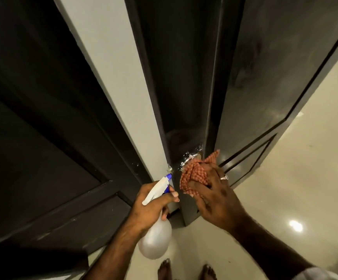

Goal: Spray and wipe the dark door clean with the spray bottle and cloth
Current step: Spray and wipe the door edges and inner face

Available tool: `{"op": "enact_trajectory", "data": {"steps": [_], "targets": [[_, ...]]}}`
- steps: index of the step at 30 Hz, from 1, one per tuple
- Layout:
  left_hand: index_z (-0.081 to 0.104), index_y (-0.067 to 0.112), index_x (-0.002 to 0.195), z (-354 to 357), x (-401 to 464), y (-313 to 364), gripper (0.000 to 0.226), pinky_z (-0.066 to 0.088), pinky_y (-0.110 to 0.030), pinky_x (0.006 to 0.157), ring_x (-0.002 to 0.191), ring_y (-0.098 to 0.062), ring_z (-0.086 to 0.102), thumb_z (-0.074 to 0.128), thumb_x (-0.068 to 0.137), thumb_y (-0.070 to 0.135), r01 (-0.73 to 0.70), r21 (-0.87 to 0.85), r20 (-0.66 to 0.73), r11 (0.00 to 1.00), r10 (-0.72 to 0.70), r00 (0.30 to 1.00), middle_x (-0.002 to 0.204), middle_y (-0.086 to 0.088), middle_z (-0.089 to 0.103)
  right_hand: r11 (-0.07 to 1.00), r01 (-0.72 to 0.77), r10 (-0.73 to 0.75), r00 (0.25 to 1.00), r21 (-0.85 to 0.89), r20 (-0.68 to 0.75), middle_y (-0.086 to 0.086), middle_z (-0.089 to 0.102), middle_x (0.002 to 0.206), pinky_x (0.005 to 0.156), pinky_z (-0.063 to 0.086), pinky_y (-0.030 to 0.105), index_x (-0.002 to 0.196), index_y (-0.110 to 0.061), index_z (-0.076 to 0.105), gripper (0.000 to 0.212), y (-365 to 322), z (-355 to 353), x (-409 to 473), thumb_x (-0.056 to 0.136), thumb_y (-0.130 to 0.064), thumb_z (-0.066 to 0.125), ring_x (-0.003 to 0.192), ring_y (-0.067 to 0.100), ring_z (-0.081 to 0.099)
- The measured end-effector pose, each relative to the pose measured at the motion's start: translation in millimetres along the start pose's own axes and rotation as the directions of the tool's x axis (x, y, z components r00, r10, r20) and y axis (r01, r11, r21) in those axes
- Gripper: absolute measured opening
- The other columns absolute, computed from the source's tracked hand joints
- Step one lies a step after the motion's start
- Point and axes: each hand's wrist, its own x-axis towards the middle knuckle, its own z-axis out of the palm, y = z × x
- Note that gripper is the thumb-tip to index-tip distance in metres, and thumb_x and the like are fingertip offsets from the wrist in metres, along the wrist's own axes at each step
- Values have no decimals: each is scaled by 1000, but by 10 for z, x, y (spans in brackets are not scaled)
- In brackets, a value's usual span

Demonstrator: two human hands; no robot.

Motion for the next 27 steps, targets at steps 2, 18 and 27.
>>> {"op": "enact_trajectory", "data": {"steps": [2, 18, 27], "targets": [[73, -5, 84, 56, -52, -4, 26, 42, -31, 48, 42, -29, 49, 76, 77, 19, 11, 7, -6, 1000, -11, 1000, 85, -33, 68, 983, -55, 58, 998, 173, -13, 6, 36, 156, 103, 55, 37, 139, -37, 55, 45, 45, -40, 16, 98, -56, 56, 141, 24, 42], [75, 2, 94, 70, -257, 45, 6, 55, -33, 57, 49, -22, 58, 74, 95, 8, 53, 75, -228, 996, -34, 973, 81, -15, 76, 994, 4, 7, 995, 113, -98, 8, 44, 146, 98, 56, 49, 130, -31, 67, 47, -32, -3, 245, 86, -49, 67, 133, 34, 44], [71, 6, 98, 111, -232, 100, 4, 56, -24, 53, 49, -20, 58, 74, 95, 8, 80, 51, -263, 995, -64, 963, 88, -17, 78, 287, -416, 520, 824, 863, 224, -9, 68, 110, 80, 60, 28, 113, -36, 63, 42, -117, -70, 436, 81, -58, 79, 103, 16, 71]]}}
